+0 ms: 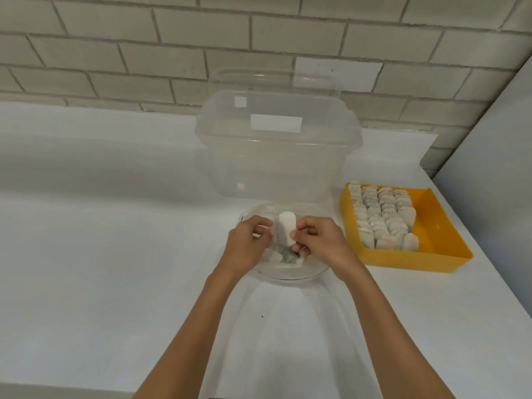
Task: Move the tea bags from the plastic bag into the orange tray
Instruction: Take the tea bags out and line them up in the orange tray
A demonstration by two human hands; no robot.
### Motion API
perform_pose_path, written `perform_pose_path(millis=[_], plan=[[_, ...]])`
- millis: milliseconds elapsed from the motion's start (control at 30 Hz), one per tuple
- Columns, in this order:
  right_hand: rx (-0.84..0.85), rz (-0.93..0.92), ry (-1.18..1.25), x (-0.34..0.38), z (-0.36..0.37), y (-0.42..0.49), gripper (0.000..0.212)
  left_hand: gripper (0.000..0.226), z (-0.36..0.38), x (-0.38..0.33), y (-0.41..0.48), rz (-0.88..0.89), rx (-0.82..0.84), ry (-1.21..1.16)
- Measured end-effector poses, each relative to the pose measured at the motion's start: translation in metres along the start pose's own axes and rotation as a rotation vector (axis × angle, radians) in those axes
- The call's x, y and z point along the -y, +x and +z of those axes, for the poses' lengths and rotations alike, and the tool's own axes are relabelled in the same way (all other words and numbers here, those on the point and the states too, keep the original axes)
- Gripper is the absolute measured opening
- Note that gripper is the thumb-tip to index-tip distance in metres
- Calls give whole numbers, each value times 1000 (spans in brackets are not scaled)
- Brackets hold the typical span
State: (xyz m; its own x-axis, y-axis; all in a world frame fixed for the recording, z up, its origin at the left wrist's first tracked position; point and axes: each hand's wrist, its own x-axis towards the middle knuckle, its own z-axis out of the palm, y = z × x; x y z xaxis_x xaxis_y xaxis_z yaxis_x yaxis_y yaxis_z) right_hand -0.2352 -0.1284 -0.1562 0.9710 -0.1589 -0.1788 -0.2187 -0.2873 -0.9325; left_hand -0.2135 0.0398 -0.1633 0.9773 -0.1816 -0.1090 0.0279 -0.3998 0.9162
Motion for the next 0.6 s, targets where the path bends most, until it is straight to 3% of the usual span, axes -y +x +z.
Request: perform_pose_path(millis=[133,267,467,600], plan=[[86,-25,116,3,-1,-7,4,19,-13,-10,-1,-6,83,-234],[143,-57,85,10,4,-7,5,11,-19,-18,1,62,88,-295],[-89,-107,-322,8,3,12,29,10,-38,-27,13,186,-14,-178],[-164,-84,-478,4,17,20,25,9,-50,-28,14,240,-59,-138]])
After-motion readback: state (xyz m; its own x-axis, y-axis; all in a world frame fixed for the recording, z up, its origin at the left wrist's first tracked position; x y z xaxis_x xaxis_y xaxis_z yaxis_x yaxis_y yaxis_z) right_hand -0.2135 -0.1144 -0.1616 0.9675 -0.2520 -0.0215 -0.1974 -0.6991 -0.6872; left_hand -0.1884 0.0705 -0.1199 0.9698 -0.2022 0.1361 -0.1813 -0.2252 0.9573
